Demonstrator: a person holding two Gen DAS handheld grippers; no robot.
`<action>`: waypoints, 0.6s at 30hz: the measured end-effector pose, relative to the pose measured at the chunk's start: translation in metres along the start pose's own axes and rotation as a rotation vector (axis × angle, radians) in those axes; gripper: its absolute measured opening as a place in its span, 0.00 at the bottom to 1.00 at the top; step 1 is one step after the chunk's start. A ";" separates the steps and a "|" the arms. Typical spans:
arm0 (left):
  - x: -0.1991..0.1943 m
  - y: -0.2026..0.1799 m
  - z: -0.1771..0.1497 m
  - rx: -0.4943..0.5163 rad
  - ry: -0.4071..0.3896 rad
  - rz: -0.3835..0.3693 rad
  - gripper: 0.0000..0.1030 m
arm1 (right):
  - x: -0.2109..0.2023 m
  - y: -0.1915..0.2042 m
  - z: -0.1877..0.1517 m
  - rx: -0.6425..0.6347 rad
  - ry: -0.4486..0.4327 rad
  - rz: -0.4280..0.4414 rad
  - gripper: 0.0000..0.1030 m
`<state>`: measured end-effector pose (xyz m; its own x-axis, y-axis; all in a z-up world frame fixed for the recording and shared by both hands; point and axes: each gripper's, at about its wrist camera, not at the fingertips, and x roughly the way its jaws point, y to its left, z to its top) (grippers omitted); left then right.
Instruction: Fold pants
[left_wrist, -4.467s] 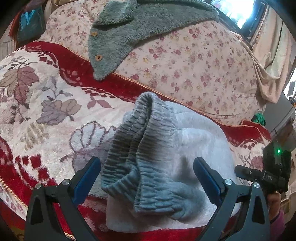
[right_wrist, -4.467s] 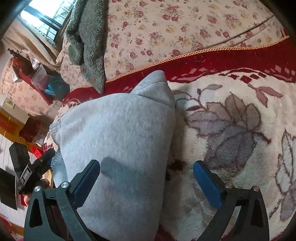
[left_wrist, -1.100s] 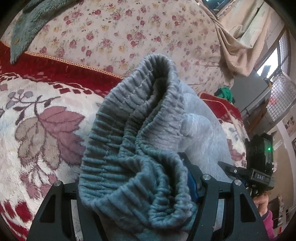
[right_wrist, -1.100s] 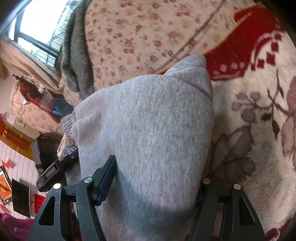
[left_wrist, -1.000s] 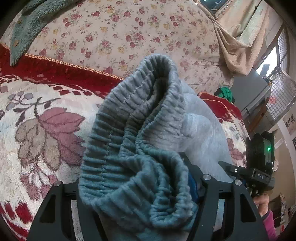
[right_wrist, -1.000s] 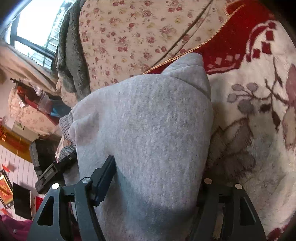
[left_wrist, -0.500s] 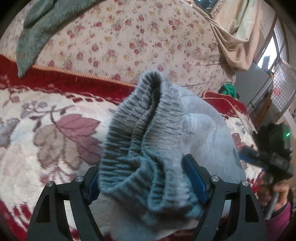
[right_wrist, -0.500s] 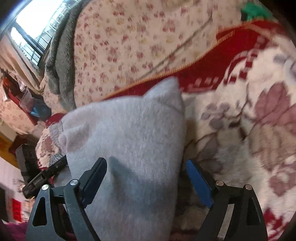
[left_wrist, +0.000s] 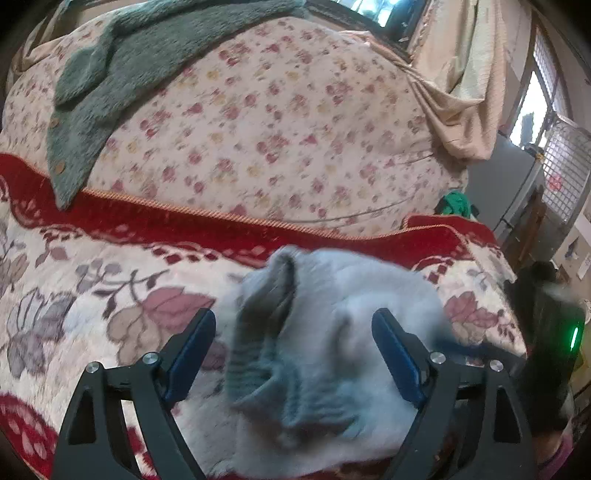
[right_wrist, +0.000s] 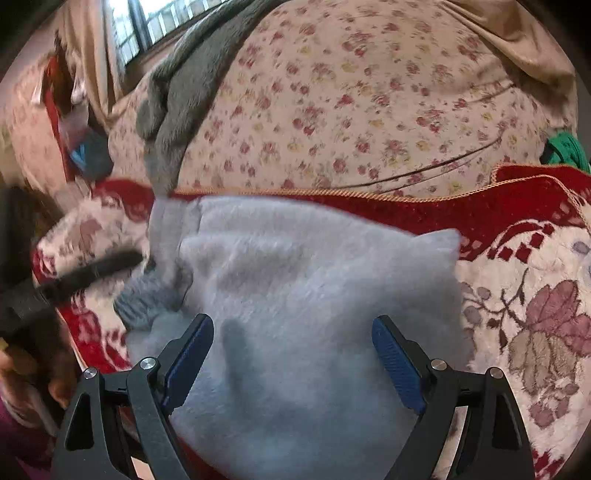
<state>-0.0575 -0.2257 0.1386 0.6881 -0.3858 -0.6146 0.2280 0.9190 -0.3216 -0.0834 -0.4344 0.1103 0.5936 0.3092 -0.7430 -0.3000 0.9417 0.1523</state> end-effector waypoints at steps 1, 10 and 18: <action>0.005 -0.006 0.004 0.012 0.007 0.003 0.84 | 0.003 0.008 -0.006 -0.023 0.013 0.001 0.89; 0.045 -0.025 0.011 0.093 0.041 0.102 0.87 | -0.001 0.033 -0.035 -0.134 -0.002 -0.118 0.90; 0.065 -0.006 -0.002 0.060 0.097 0.113 0.87 | -0.016 0.015 -0.027 -0.009 -0.027 -0.015 0.90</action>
<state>-0.0152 -0.2569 0.0993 0.6423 -0.2826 -0.7124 0.1953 0.9592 -0.2044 -0.1181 -0.4289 0.1069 0.6177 0.2988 -0.7274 -0.2975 0.9451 0.1356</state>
